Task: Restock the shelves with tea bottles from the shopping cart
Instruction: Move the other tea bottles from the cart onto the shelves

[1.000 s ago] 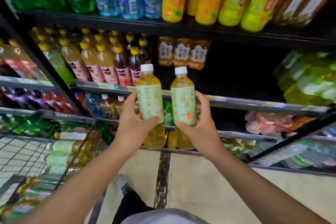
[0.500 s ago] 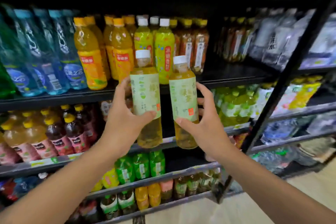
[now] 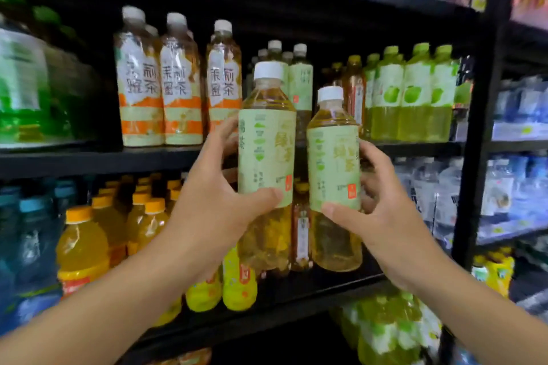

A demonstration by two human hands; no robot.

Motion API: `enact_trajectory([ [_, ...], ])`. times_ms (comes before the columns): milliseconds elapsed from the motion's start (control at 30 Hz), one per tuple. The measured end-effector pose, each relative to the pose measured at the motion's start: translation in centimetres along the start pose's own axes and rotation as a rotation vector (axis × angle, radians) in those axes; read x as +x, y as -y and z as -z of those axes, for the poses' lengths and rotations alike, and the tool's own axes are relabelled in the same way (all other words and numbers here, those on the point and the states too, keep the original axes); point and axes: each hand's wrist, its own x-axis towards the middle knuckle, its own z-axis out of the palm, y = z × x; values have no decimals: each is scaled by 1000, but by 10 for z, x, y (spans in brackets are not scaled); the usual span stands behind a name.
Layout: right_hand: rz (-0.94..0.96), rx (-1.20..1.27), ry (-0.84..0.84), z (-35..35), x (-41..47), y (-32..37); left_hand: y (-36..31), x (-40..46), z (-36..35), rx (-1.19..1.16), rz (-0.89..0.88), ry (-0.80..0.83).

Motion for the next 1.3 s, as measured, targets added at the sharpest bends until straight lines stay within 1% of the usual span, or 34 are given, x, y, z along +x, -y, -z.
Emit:
enact_trajectory([
  [133,84,55,-52,18,51,21,-20,54,-5,-88,-79,37],
  [233,125,104,-106,27,86,33,-30,91,-9,-130,-91,65],
  [333,174,123,-116,35,121,40,-34,123,-17,-161,-102,85],
  [500,236,94,-112,36,167,37,-26,160,-33,-107,-100,45],
  [600,279,39,-119,35,188,30,-18,172,-40,-32,-125,5],
  [733,299,-11,-50,33,208,17,-9,186,-46,4,-95,-80],
  [933,319,-8,57,32,220,-6,6,195,-60,87,-35,-163],
  [1167,242,77,96,30,235,-32,24,199,-68,213,-50,-168],
  [1300,193,70,141,27,244,-45,31,202,-67,272,-62,-183],
])
